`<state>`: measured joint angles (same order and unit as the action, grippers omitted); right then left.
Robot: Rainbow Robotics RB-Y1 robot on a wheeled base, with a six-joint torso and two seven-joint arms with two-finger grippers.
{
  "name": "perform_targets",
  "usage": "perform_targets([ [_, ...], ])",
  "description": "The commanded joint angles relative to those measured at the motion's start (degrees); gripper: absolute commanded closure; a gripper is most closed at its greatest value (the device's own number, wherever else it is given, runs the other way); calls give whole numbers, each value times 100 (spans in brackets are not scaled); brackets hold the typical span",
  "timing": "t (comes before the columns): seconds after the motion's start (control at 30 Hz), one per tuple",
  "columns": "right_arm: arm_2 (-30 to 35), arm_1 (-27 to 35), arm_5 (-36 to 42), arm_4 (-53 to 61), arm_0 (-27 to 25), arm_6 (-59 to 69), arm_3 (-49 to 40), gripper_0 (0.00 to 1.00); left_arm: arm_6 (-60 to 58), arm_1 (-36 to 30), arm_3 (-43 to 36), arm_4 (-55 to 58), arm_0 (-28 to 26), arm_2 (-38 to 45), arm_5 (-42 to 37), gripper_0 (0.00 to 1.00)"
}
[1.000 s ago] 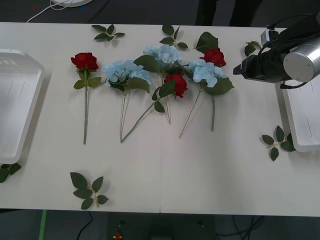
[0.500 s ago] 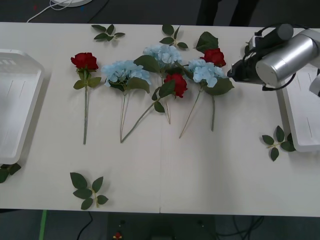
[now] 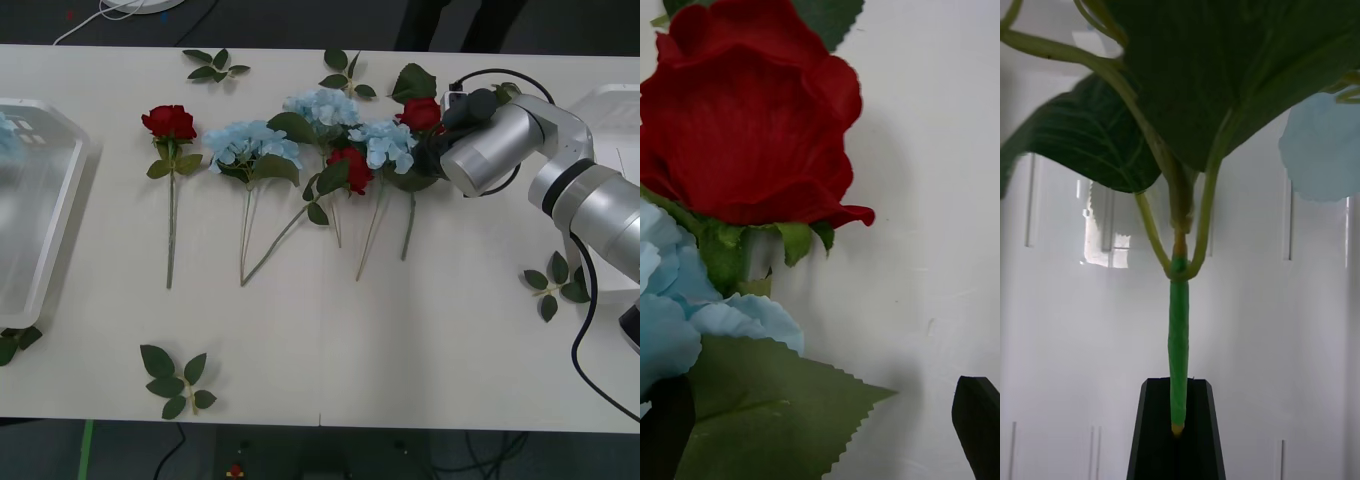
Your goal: Place the red flowers into the right box and the blue flowers into the left box. If a person shows an open palm, hand one flower to the person first, then continue sorting.
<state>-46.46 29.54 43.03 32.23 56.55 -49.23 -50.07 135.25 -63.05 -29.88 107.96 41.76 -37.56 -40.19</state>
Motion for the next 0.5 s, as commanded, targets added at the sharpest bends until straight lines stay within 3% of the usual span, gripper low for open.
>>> perform_targets([
  [0.03, 14, -308, -287, -244, 312, -42, 287, 0, 590, 21, -220, 164, -300, 29, 152, 100],
  [0.27, -153, -484, -709, -323, 304, -42, 656, 0, 652, 3, -133, 120, -335, 29, 301, 97],
  [0.33, -294, -484, -858, -323, 304, -16, 735, 0, 678, -6, -115, 94, -335, 29, 433, 31],
  [0.37, -346, -475, -937, -323, 304, -16, 779, 0, 705, -14, -97, 94, -335, 29, 486, 12],
  [0.4, -390, -466, -981, -305, 304, -7, 806, 0, 713, -23, -89, 103, -335, 29, 512, 7],
  [0.43, -417, -458, -999, -305, 304, -7, 823, 5, 722, -23, -80, 103, -335, 38, 512, 6],
  [0.47, -426, -449, -999, -305, 304, -7, 823, 47, 740, -41, -80, 120, -335, 47, 512, 2],
  [0.5, -426, -431, -999, -296, 304, -7, 823, 68, 749, -41, -80, 138, -335, 47, 512, 1],
])
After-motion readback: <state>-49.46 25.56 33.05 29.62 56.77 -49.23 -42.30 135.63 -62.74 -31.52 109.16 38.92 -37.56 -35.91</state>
